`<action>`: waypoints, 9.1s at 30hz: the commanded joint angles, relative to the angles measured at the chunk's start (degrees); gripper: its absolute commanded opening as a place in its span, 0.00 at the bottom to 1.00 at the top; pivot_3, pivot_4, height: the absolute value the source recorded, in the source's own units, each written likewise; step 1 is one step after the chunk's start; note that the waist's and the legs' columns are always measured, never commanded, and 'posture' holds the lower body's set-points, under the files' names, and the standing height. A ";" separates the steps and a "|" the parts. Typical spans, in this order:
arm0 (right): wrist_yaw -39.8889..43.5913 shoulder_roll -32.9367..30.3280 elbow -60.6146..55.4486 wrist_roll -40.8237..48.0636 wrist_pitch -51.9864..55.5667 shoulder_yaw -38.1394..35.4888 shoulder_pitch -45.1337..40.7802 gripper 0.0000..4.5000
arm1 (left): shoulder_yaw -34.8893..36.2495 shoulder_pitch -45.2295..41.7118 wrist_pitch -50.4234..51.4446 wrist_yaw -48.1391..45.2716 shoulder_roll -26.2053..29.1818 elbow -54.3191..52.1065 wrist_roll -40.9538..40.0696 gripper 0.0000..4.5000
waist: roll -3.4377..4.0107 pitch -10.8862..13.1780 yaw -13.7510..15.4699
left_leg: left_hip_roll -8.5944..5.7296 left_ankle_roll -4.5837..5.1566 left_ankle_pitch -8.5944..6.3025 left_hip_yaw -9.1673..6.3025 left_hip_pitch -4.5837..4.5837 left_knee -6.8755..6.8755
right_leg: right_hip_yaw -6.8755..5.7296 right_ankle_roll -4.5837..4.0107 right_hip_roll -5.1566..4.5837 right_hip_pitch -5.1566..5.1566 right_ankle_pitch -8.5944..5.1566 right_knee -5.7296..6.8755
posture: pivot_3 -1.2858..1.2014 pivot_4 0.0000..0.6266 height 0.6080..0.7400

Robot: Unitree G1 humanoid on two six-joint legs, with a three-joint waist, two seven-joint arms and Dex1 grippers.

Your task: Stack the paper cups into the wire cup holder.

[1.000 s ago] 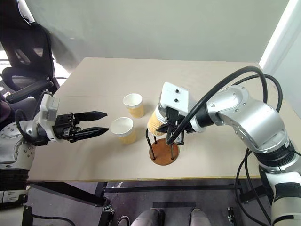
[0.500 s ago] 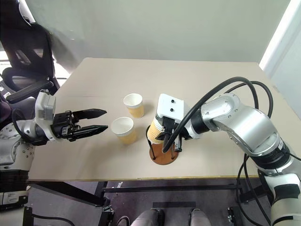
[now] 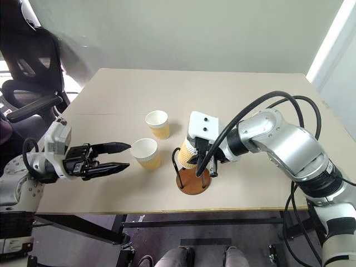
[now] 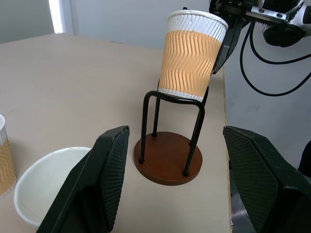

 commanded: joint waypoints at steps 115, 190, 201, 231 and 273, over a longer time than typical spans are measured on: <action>-27.48 -22.00 -24.89 61.22 -19.17 -81.74 59.22 0.85 | -76.85 -74.24 -26.41 -6.71 4.96 31.06 -15.60 0.01 | -0.15 0.11 1.94 | -0.45 0.76 -0.54 -0.57 -1.27 1.19 | -0.12 1.65 -0.12 0.14 -0.12 -0.51 | 0.52 0.24 1.00; -49.20 -27.10 -34.19 71.58 -21.97 -87.01 66.45 0.85 | -118.75 -88.93 -48.48 -6.71 -10.03 30.46 -26.96 0.01 | 0.22 0.29 3.26 | -0.43 1.29 -1.76 -0.22 -1.08 2.23 | 0.12 2.78 -0.14 0.84 0.13 -1.06 | 0.52 0.24 1.00; -50.96 -28.18 -34.19 71.73 -22.53 -85.18 65.55 0.85 | -118.10 -87.17 -49.62 -6.71 -13.85 34.08 -26.05 0.01 | 0.22 0.29 3.37 | -0.42 1.30 -1.76 -0.22 -1.07 2.27 | 0.12 2.82 -0.15 0.86 0.15 -1.05 | 0.52 0.24 1.00; -46.38 -26.28 -34.19 66.63 -23.75 -82.93 66.62 0.85 | -75.79 -76.86 -38.86 8.43 -22.96 71.56 5.77 0.66 | 0.24 0.28 3.12 | -0.34 1.38 -1.78 0.25 -0.89 2.22 | 0.26 3.21 -0.15 0.85 -0.08 -1.07 | 0.52 0.24 1.00; -49.71 -30.96 -34.19 74.77 -24.01 -83.30 67.15 0.85 | -40.27 -60.25 -29.76 34.90 -27.87 71.31 62.02 0.32 | 0.23 0.27 3.20 | -0.40 1.50 -1.30 0.71 -0.58 2.23 | 0.55 3.18 -0.26 1.00 0.01 -1.06 | 0.52 0.24 1.00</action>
